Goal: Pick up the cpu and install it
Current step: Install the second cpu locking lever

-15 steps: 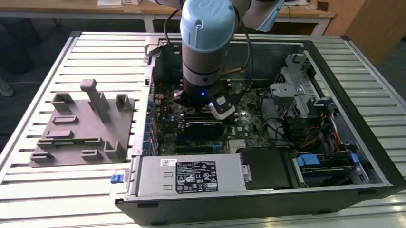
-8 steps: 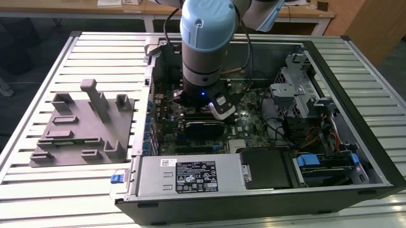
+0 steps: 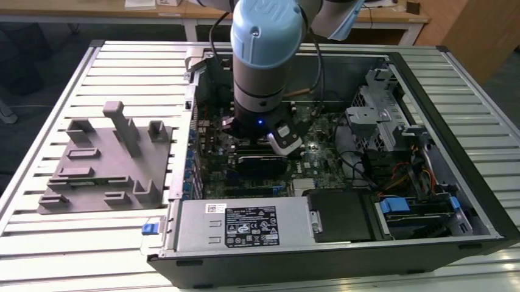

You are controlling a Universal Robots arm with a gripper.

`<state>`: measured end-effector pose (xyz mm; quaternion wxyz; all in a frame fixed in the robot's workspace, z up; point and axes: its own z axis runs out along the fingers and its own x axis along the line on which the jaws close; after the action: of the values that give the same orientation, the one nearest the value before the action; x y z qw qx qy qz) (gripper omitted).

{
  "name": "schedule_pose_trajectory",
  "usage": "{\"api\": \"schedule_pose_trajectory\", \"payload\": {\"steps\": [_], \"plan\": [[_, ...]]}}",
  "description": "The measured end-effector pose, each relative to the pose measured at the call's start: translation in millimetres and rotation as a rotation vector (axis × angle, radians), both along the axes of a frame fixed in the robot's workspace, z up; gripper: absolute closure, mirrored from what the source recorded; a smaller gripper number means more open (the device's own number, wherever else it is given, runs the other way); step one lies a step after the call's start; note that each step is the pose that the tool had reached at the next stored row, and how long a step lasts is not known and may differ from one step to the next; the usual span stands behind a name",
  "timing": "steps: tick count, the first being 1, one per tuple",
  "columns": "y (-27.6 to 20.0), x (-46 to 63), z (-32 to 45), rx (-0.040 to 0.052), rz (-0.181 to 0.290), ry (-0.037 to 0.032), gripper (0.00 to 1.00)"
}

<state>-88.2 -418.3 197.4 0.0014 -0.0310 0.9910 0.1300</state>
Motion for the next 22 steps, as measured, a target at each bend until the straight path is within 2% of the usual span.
{"api": "schedule_pose_trajectory", "payload": {"steps": [8, 10, 19, 22], "plan": [[-2.9, 0.0, 0.0, 0.0001, 0.000, -0.0001, 0.89], [-3.1, 0.0, -0.2, 0.0030, 0.000, 0.0000, 0.89], [-3.2, 0.0, -3.8, 0.0375, 0.001, 0.0000, 0.89], [-3.3, -0.1, -4.8, 0.0456, 0.001, 0.0002, 0.89]]}}
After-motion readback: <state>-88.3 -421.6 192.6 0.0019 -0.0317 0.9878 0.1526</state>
